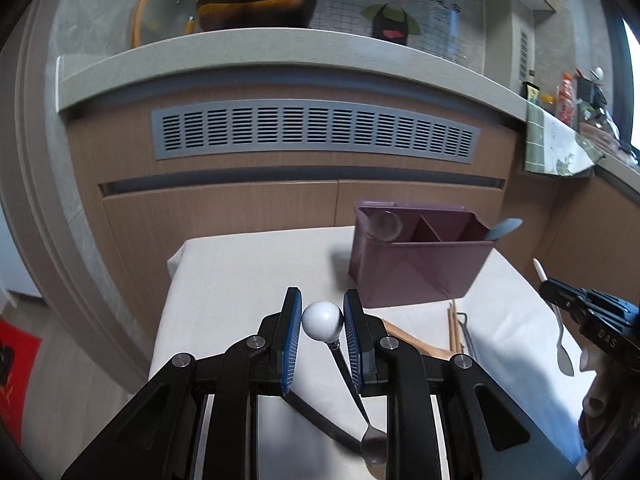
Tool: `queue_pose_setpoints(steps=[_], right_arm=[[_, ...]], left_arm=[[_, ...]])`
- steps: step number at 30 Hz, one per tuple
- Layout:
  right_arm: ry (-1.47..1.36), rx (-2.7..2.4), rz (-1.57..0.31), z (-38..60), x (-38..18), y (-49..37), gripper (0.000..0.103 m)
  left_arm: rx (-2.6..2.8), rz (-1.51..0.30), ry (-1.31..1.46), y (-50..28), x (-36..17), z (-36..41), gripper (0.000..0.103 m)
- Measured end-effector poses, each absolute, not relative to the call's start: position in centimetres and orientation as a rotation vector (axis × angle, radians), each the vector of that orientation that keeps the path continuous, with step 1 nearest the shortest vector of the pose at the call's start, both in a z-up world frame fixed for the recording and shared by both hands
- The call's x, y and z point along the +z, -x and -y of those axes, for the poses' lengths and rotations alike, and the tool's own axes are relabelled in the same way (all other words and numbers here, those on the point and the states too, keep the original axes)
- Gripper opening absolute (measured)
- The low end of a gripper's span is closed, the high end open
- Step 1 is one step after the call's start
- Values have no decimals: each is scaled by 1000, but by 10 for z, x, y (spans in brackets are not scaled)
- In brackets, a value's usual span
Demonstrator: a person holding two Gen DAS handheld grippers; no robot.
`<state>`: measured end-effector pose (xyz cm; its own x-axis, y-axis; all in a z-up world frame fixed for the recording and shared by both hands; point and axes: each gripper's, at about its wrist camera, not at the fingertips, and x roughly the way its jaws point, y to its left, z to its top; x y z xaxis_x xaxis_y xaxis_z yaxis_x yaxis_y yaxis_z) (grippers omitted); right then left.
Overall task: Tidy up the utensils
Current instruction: 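Carry the white plastic spoon with the right tool while the left tool carries the ceramic spoon to the holder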
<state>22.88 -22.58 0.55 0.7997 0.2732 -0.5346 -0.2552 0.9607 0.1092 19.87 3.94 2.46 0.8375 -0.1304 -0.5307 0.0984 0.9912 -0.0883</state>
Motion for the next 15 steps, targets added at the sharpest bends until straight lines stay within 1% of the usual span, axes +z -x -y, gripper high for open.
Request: queue_pose_setpoints(steps=[5,7,8,12,15], right_arm=[[-33,286,-578,227,7,-227,8],[-33,286,-578,228,7,-227,8],[-33,285,-577,227,7,-227,8],[-36,285,-569,227,10,-231,8],[-19,286,-558,222,14,-233,8]], left_arm=[[-163,-550,49,-190,33,-29,21],[-168,-532,36,-188,38,-24,13],[-166,-524,29,-187,40,-22,11],[-173,-487,7,-190,52,-15,11],[-175,-495,37,-196,54,-22,11]])
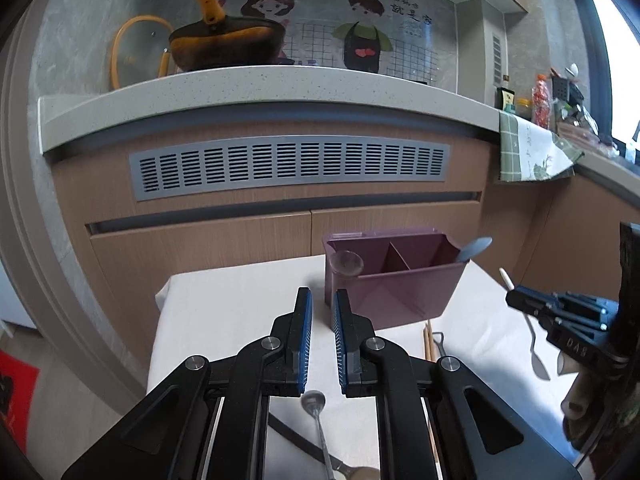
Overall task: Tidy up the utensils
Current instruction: 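Carry the white plastic spoon with the right tool while the left tool carries the ceramic spoon to the holder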
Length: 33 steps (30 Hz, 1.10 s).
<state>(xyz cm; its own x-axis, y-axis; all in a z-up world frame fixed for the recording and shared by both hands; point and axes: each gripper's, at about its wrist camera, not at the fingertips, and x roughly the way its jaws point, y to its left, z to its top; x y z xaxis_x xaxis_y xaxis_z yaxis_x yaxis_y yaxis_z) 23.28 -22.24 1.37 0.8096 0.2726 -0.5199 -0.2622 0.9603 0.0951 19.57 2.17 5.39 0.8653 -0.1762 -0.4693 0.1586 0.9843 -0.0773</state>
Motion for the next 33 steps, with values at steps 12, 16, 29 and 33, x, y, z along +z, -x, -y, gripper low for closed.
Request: queue_pose_setpoints(steps=[12,16,29,33], right_arm=[[-4,295,-697,229,-26,-230,9],[28,322,-790,225,-46,-226,9],[97,290,-974,227,-83,-224,20],[111,288,-965,224,-85,-227,17]], left_arm=[[-237,-758,81,-158,-40,-31,23],[-197,-826,61,-143,-64,-21,23],[-174,-855,124,-143,-77,-28,24],[-152,-854,134,-144,-78,-27,24]])
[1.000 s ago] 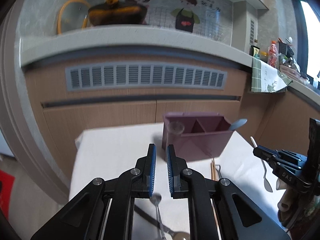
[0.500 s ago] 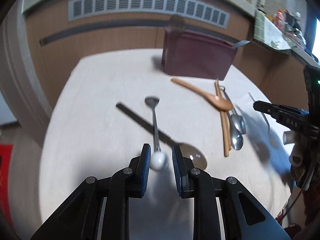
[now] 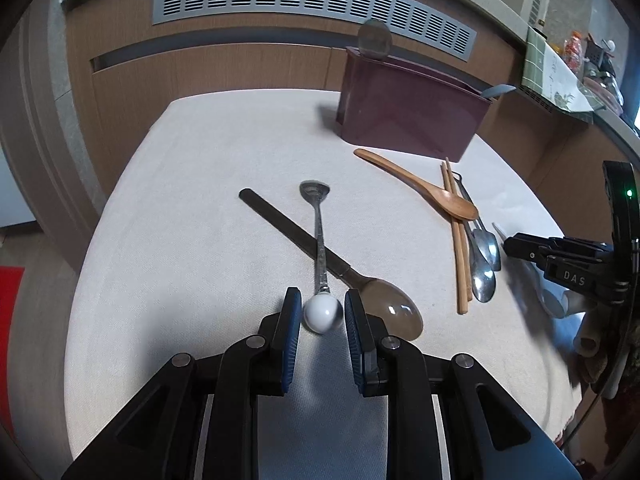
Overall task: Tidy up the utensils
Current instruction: 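Carry the white plastic spoon with the right tool while the left tool carries the ceramic spoon to the holder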
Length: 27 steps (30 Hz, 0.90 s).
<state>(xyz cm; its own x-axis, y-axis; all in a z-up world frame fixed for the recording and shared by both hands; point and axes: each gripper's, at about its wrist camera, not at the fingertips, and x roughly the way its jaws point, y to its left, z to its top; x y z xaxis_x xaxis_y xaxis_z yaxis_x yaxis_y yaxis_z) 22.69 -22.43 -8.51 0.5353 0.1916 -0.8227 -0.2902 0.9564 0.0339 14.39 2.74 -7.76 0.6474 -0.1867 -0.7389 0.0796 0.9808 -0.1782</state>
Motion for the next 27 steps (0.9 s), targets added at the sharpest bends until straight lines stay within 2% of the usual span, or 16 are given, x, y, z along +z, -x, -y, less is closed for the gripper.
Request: queue_pose_setpoints(steps=[1,13,21,27], right_arm=[[143,272,-957,221,-86,-227,9],[84,225,-883,231,-70,-228,9],[-10,228,-758,251,-33,-221,9],[-45,247,-670,254,-3,-221,9]], left_arm=[[-145,-853,142,-144,-78,-28,24],[-93,-887,138,-159,-84,-21,22],[-125,-601,74,-151,0,-31,22],[-181,-571,110,-169,33,-40,22]])
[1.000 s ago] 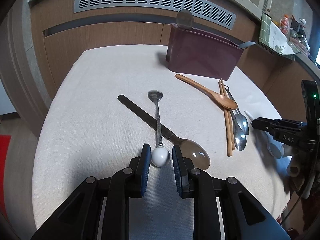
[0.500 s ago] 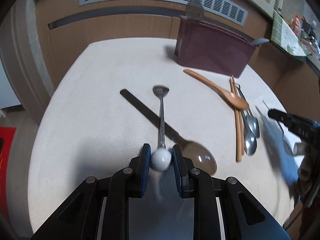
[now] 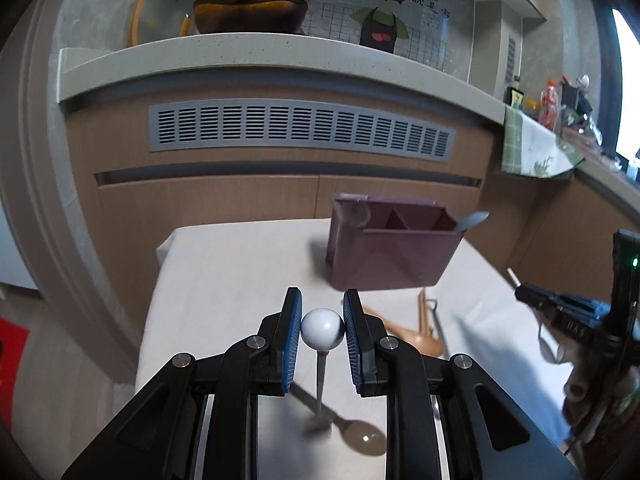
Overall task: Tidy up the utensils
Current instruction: 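Carry the white plastic spoon with the right tool while the left tool carries the ceramic spoon to the holder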
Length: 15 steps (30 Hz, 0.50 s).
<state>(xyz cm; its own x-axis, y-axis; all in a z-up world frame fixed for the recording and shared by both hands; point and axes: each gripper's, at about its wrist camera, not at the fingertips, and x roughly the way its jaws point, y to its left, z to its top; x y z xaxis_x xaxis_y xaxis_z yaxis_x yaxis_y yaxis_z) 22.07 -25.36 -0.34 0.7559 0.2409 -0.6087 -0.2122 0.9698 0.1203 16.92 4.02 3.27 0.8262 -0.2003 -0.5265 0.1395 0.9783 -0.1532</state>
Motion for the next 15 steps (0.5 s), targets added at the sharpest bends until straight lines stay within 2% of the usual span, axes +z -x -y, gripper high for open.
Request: queue_pose_setpoints(steps=[11,15], right_arm=[[-75,251,-653,253,2,-229,9],[-56,273,-486,241,58,-235,9]], left_arm=[[-226,-490,75,-174,62,-25,22],[-295,-377,67,-192,117,-15,22]])
